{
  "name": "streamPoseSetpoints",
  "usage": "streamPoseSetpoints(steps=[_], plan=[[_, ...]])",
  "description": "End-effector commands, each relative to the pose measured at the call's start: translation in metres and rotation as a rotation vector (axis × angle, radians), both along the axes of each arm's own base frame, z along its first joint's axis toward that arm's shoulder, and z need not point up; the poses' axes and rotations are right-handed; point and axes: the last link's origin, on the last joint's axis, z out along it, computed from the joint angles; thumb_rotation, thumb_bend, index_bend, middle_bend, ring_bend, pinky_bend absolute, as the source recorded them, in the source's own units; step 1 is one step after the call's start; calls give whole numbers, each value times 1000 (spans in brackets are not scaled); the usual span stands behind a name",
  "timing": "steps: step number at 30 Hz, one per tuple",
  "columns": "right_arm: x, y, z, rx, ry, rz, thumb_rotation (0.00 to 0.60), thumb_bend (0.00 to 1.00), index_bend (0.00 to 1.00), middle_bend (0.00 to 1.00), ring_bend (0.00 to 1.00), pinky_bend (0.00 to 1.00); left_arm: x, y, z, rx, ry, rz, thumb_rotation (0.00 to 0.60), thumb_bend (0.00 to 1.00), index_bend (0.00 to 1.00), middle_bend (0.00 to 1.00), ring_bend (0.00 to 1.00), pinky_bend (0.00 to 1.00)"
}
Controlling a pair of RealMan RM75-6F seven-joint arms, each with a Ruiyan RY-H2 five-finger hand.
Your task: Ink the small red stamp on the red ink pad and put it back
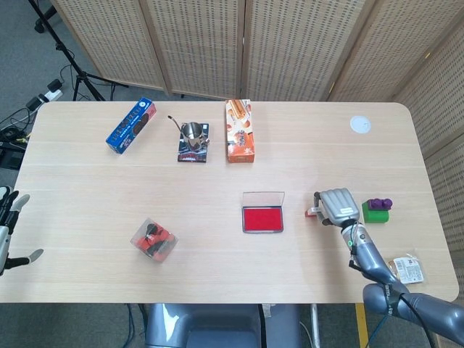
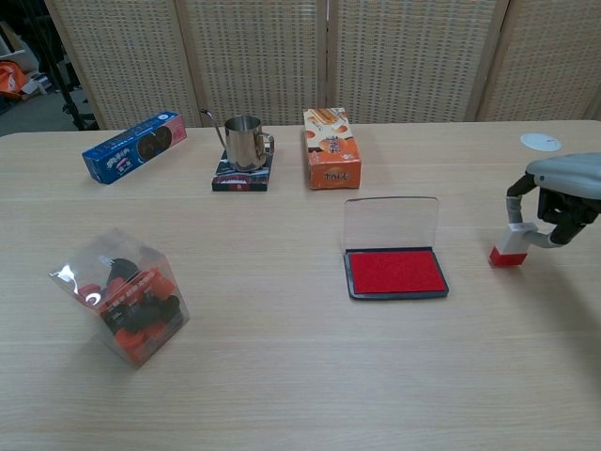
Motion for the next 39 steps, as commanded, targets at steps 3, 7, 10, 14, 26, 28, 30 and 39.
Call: streamPoseSetpoints(steps=[3,7,10,14,26,28,30,39], plan=[[-1,0,0,3,2,-3,600,435,503,953,974,1000,0,0,-1,-2,1,-1,600,0,0,0,0,0],[-2,1,0,6,4,-7,600,400,495,953,974,1000,0,0,-1,-3,3,-1,600,0,0,0,0,0],[-2,1,0,6,0,-9,600,363,495,953,974,1000,1,0,-1,-4,3,-1,600,0,0,0,0,0],[-3,1,-1,9,-2,-12,600,363,492,953,974,1000,1,0,-1,-4,2,-1,600,0,0,0,0,0],[1,0,1,-5,-9,0,600,363,476,953,974,1000,1,-1,-1,-3,-1,-2,600,0,0,0,0,0],[2,-1,2,-9,-11,2,600,352,473,953,974,1000,1,-1,-1,-3,-1,-2,600,0,0,0,0,0],[4,-2,3,-11,-9,6,600,326,467,953,974,1000,1,-1,-1,-6,-1,0,600,0,0,0,0,0],[9,-2,4,-16,-9,12,600,311,456,953,974,1000,1,-1,0,-6,-3,0,600,0,0,0,0,0]])
